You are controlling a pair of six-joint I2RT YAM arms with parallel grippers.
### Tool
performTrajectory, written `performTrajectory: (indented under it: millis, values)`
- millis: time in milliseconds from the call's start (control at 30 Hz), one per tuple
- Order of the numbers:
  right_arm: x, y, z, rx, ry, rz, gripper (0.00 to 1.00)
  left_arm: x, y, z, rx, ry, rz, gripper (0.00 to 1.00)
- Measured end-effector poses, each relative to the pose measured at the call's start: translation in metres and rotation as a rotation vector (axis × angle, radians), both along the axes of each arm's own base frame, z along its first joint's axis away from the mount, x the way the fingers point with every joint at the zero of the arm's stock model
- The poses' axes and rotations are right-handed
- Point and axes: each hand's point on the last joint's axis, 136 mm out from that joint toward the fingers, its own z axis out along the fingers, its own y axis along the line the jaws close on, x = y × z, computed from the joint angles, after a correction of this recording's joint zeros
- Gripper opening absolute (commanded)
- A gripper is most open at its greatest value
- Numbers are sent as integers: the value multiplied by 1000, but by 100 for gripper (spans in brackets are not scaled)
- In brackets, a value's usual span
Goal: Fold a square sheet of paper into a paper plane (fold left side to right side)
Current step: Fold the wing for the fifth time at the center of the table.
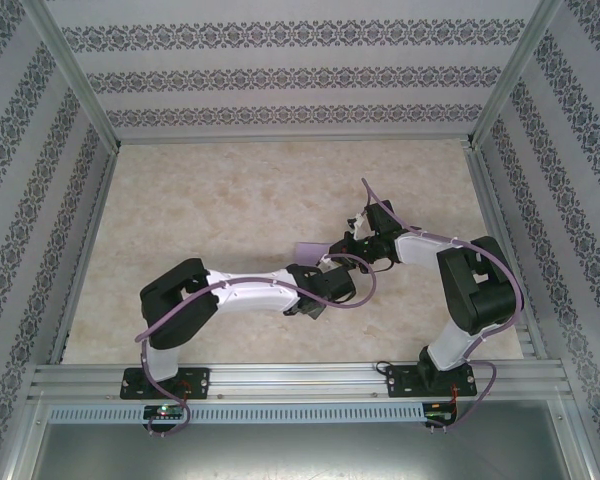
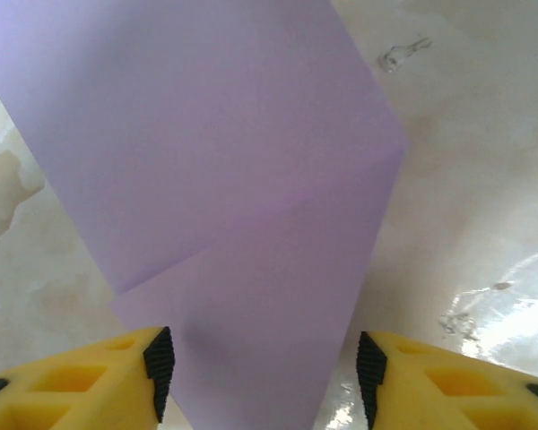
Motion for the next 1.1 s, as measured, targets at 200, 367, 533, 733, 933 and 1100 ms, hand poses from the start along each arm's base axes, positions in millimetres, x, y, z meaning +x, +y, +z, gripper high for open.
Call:
performTrajectory:
  millis: [200,367,533,733,933,1100]
  values:
    - [0,0,-3,-2,6,0,0,0,7,-5,47,-2,4,32]
    - [0,2,-4,-4,7,6,0,2,6,-2,46,-6,5,22]
    - [1,2,-4,-4,4,11,6,2,5,-2,43,-6,5,18]
    - [9,-9,7,-34,-66,-19,29,-1,2,-3,29,13,1,15]
    - [28,-53,63,-121,-289,-130,44,-6,-4,-6,-15,66,0,11]
    - [24,-85,102,-203,-441,-192,54,-3,-7,-5,-138,148,37,10]
